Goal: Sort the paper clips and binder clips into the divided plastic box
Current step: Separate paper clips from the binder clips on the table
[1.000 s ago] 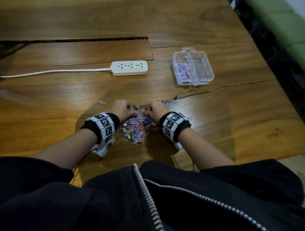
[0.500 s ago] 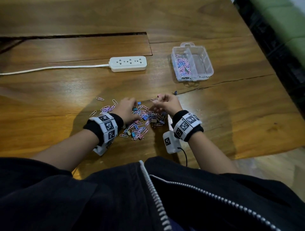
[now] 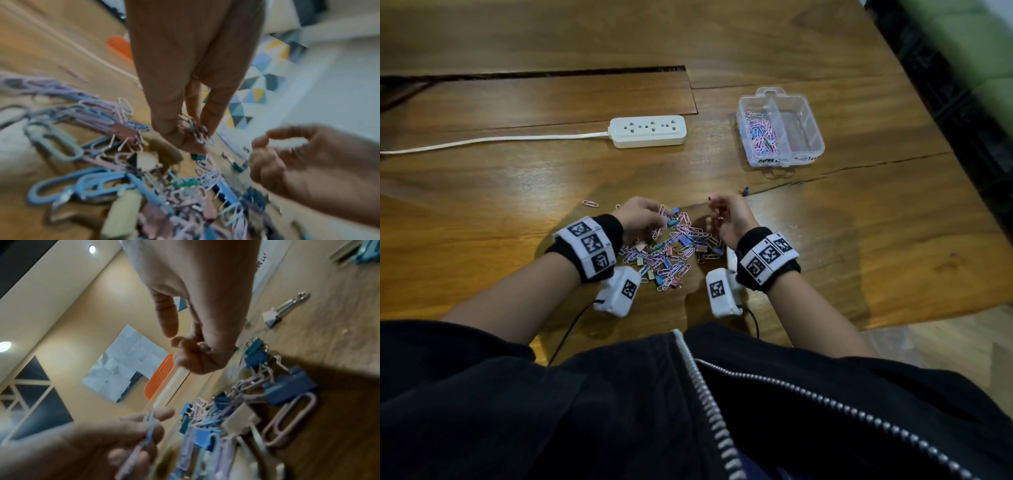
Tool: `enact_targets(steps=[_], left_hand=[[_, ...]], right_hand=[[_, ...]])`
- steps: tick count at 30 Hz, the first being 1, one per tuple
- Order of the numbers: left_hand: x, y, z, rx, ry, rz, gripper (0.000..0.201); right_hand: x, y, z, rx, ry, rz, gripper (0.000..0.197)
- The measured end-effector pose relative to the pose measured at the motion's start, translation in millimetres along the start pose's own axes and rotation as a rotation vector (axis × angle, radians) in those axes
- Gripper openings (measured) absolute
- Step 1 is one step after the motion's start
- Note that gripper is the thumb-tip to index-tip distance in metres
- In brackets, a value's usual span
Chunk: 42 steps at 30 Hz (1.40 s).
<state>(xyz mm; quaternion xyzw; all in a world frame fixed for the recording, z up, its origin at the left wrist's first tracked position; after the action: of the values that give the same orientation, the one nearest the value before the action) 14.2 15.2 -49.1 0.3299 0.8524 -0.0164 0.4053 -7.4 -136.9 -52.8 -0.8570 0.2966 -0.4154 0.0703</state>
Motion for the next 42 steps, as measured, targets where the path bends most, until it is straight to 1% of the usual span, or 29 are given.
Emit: enact_targets(steps=[1,3,4,5,6,8,10,12,14,15,16,17,19,20,21,22,24,26,27,28,29,31,34,36,37,38,39,41,42], left_hand=[[3.9,-0.9,-0.3,0.035,0.042,-0.138,0.018],[10.5,-0.6,0.1,0.049,0.098,-0.359,0.023],[12.6,-0.7,-0.1,0.046,0.117,-0.445,0.022],[14.2,-1.3,-0.2,0.049,0.133,-0.507,0.02],[15.1,-2.4,-0.2,0.06,0.143,-0.546,0.018],[14.6,-5.1,-0.2,0.09,0.149,-0.571,0.02],[14.9,-6.5,1.4,0.103,0.156,-0.552,0.022],[13.7,-7.0,4.4,0.1,0.156,-0.479,0.024],[9.7,-8.1,5.7,0.095,0.143,-0.317,0.021],[5.4,-7.8,4.6,0.071,0.116,-0.169,0.017],[-0.5,-6.7,3.4,0.032,0.068,0.038,0.012],[-7.1,-5.7,4.5,-0.023,-0.003,0.281,0.016],[-21.1,-10.3,7.1,-0.118,-0.153,0.715,0.037],[-25.1,-12.1,9.4,-0.146,-0.198,0.852,0.047],[-26.7,-14.1,12.0,-0.153,-0.224,0.93,0.053],[-27.9,-15.5,14.4,-0.156,-0.237,0.973,0.056],[-29.7,-17.6,16.6,-0.16,-0.242,1.014,0.056],[-34.3,-20.2,15.7,-0.196,-0.262,1.044,0.048],[-36.6,-22.0,14.2,-0.217,-0.279,1.06,0.042],[-38.3,-24.1,12.9,-0.227,-0.298,1.072,0.035],[-38.5,-25.8,12.2,-0.228,-0.309,1.079,0.03],[-37.1,-28.1,12.0,-0.224,-0.321,1.086,0.022],[-30.6,-33.2,17.6,-0.163,-0.325,1.106,0.018],[-21.9,-33.1,22.8,-0.107,-0.277,1.022,0.023],[-18.1,-31.3,23.4,-0.082,-0.235,0.909,0.026],[-14.9,-28.7,23.9,-0.06,-0.196,0.739,0.028],[-11.3,-26.0,22.6,-0.034,-0.152,0.509,0.028],[-6.7,-22.6,17.4,0.033,-0.091,0.017,0.025],[-6.3,-21.6,14.8,0.072,-0.084,-0.163,0.021]], right_hand=[[1.7,-1.3,2.4,0.001,0.047,-0.203,0.024],[2.9,-9.4,5.1,0.043,0.159,-0.74,0.017],[2.3,-12.8,3.6,0.057,0.207,-0.963,0.012],[1.9,-14.2,2.0,0.07,0.241,-1.114,0.009],[2.2,-15.2,1.1,0.083,0.267,-1.204,0.013],[3.6,-17.7,0.1,0.118,0.285,-1.288,0.027],[1.5,-23.2,0.2,0.161,0.296,-1.377,0.029],[-0.2,-27.5,-0.3,0.165,0.323,-1.446,0.026],[-0.9,-29.6,-0.7,0.151,0.349,-1.47,0.021],[-1.9,-29.9,-0.6,0.146,0.363,-1.486,0.016],[-3.6,-30.2,-1.0,0.146,0.362,-1.506,0.014],[-6.0,-29.7,-1.0,0.151,0.363,-1.518,0.014],[-10.9,-27.3,-1.1,0.159,0.354,-1.505,0.011],[-12.0,-27.1,-1.9,0.161,0.362,-1.496,0.012],[-13.2,-26.5,-1.4,0.164,0.378,-1.491,0.013],[-12.8,-25.9,-1.8,0.169,0.39,-1.477,0.01],[-9.7,-22.3,-1.3,0.171,0.409,-1.41,0.013],[-3.9,-15.1,-2.0,0.144,0.411,-1.257,0.008],[-0.4,-10.1,-2.4,0.124,0.41,-1.15,0.004],[2.6,-5.2,-2.7,0.103,0.396,-1.041,0.004],[4.4,-1.6,-2.2,0.091,0.371,-0.931,0.008],[3.5,2.4,-2.2,0.101,0.254,-0.667,0.01],[1.3,3.9,-4.1,0.101,0.096,-0.257,0.026],[0.8,5.2,-6.7,0.081,0.049,-0.082,0.027],[-0.8,6.1,-7.3,0.076,0.023,-0.012,0.027],[-2.2,6.8,-7.3,0.076,0.0,0.03,0.027],[-3.2,7.4,-7.2,0.072,-0.018,0.046,0.026],[-5.2,8.5,-5.8,0.062,-0.052,0.015,0.022],[-5.6,8.4,-5.3,0.062,-0.065,-0.016,0.021]])
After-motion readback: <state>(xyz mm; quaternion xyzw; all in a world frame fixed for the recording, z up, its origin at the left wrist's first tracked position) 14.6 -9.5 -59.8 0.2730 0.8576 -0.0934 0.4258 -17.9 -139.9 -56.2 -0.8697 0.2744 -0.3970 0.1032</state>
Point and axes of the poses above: each hand's wrist, its own z-axis towards the middle knuckle, its own y-axis out of the back of the hand, x = y × z, the point moved 8 cm from there along z, towards the middle knuckle, and after that the axes turned 13 degrees about z, right-handed, at the moved point
